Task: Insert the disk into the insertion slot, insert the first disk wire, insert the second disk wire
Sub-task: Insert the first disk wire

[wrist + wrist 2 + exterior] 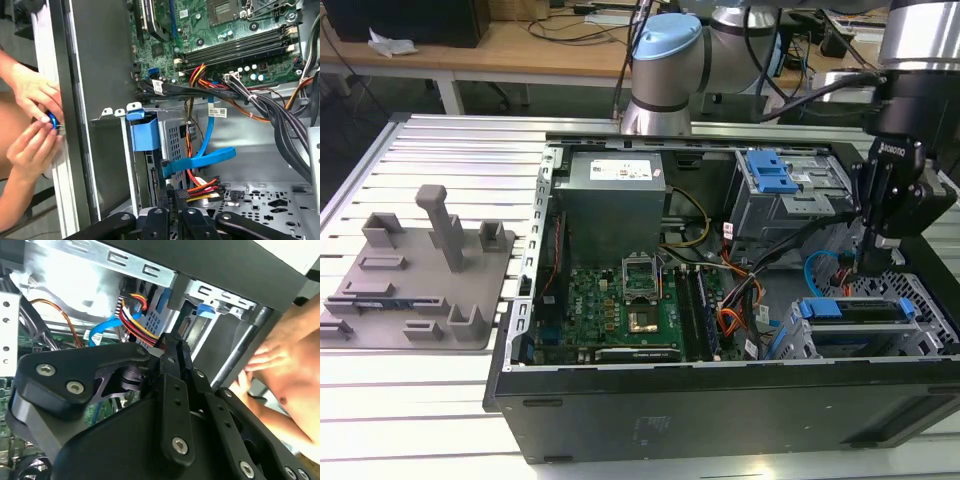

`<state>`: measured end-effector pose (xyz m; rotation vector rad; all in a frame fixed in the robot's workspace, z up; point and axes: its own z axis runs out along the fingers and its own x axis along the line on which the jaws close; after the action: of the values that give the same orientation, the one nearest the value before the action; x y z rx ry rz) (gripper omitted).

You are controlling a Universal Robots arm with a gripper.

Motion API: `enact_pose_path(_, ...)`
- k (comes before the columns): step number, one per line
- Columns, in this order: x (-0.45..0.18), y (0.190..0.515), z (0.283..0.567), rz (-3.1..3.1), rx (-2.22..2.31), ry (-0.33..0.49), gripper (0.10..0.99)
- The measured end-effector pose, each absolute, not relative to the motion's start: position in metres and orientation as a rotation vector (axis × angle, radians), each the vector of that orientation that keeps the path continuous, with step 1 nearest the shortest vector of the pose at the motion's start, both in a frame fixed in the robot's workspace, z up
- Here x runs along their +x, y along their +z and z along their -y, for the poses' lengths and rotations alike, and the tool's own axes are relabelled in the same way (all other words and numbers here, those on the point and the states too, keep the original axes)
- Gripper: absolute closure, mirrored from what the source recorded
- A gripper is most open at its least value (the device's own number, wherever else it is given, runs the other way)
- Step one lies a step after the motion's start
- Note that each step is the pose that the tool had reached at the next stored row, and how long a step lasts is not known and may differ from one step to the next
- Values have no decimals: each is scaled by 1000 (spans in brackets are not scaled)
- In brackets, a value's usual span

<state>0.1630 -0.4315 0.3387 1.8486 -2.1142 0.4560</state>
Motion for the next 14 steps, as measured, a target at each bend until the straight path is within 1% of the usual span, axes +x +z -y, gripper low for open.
enact_pose_path(1,163,339,434,2139,1871,415,922)
enact_pose_path(5,163,340,440,2190,1917,327,922)
enact_pose_path(10,166,342,453,2213,1938,275,922)
enact_pose_path(12,167,342,458,2238,1961,226,922)
enact_pose_path(14,168,343,461,2250,1972,203,922)
